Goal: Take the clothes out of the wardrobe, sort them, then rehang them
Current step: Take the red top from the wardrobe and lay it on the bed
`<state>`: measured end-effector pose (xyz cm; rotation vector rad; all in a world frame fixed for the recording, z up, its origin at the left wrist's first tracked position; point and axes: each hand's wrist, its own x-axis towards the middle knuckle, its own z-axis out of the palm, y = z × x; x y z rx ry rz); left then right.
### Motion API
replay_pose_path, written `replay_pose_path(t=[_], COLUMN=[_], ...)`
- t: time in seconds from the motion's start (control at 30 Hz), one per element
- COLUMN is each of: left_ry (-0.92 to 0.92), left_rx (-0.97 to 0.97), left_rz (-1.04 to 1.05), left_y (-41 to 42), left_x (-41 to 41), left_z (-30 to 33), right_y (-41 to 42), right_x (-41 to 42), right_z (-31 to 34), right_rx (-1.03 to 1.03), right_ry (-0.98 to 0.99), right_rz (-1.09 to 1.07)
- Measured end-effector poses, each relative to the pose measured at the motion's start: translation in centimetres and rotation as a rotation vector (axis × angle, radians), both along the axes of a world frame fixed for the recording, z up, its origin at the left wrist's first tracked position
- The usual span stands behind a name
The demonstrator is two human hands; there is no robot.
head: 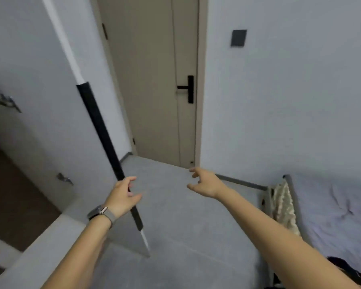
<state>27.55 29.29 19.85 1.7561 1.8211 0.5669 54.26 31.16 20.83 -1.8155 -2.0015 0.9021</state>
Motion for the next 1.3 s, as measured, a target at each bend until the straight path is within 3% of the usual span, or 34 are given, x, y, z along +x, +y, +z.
replay_pose_path(t=[0.27,0.53,0.73,0.93,1.13,1.3], left_ry=[-0.254,-0.508,-0.614,-0.604,-0.479,-0.391], left_rx=[0.047,0.105,0.203,0.342,0.492,0.470], left_rz=[0.656,1.046,1.290,1.443,1.513,1.527], left_y=[-9.9,-11.2,-12.4,-16.1,-19.4,-20.9], left_x=[-21.2,-31.9,-37.0,-42.7,-51.1,-57.2], left_z=[-0.9,-2.5,-1.7,-0.3,-0.5,0.7], right_y=[3.4,7.5,8.4,3.5,-4.1,-8.0], right_x=[-25.0,-43.7,-56.2,-69.2,-80.5,-87.7], right_z=[-1.4,-2.6,-1.7,-0.9,-1.3,0.5], right_rx=[-0.085,-0.312,-0.441,-0.518,-0.537,-0.541], right_ry=[0.172,0.376,0.357,0.343,0.269,0.292], right_rz=[0.425,0.616,0.837,1.061,1.290,1.347])
